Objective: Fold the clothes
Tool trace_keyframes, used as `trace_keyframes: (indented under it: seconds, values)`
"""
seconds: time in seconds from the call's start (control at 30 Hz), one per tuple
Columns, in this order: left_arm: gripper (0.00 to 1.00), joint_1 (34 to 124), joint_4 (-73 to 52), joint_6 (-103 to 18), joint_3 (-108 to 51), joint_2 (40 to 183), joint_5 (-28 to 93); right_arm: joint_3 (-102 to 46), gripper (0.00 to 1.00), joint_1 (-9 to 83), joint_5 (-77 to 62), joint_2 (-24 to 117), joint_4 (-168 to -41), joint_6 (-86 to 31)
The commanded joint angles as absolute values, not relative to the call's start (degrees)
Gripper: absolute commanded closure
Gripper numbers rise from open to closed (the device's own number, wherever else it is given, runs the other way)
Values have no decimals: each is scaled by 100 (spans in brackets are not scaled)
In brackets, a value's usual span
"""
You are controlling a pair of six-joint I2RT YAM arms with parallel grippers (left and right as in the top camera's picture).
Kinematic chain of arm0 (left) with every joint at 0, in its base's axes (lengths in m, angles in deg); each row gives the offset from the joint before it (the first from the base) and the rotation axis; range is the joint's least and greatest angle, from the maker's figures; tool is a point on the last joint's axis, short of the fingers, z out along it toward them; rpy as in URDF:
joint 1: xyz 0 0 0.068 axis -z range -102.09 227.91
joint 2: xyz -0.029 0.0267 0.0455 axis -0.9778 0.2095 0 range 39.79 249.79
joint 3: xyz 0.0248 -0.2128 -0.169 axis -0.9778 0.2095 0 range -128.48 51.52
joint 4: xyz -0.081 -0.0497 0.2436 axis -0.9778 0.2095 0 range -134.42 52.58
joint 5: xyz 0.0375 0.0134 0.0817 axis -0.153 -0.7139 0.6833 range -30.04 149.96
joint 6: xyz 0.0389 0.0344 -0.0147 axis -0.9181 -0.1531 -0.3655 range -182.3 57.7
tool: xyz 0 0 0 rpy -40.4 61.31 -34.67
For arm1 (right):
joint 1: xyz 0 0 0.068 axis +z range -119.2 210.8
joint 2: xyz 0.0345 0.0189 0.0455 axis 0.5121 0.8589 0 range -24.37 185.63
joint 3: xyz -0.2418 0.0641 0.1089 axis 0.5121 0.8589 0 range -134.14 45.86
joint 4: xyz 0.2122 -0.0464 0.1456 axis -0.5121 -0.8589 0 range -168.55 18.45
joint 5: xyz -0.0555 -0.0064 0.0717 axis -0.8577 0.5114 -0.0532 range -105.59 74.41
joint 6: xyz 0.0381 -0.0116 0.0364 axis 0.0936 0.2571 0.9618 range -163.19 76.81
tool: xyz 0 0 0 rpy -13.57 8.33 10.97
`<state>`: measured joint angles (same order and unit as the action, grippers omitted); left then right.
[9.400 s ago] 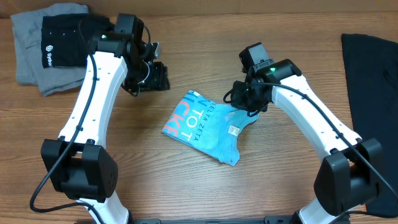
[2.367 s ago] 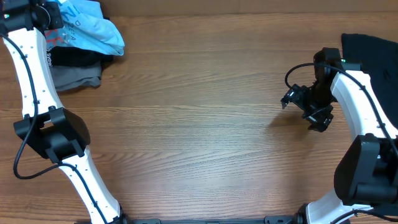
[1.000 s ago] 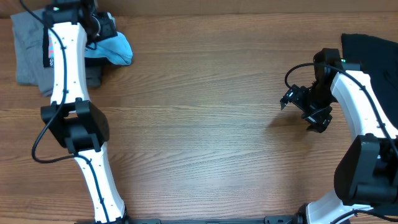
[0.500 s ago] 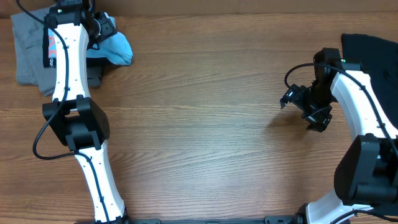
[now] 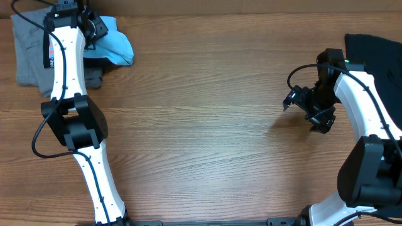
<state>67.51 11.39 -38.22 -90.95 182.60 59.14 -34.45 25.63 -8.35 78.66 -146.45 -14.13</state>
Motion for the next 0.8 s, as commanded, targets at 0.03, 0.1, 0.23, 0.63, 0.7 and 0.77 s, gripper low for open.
trace_keyframes:
  seconds: [0.03,0.1,0.23,0.63,0.7,0.77]
  values:
    - [96,6729,800,-3787,-9108,18295,5997,-3563,0,2559,-824,7656,-14697,-1457]
    - [96,6732,626,-3787,-9108,18295,6038,-3563,0,2559,-824,7656,-14712,-1457]
    - [96,6714,81,-3783,-9108,18295,6058,-3563,0,2559,-824,7656,-14739,-1454]
    - [50,6659,-1905,-3743,-9106,18802,6143,-3563,0,2559,-767,7656,-14894,-1450]
    - [17,6653,-1739,-3992,-9106,18865,6159,-3563,1,2559,-756,7656,-14938,-1450]
    - [0,6614,-1610,-4130,-9106,18887,6209,-3563,1,2559,-758,7656,-14957,-1450]
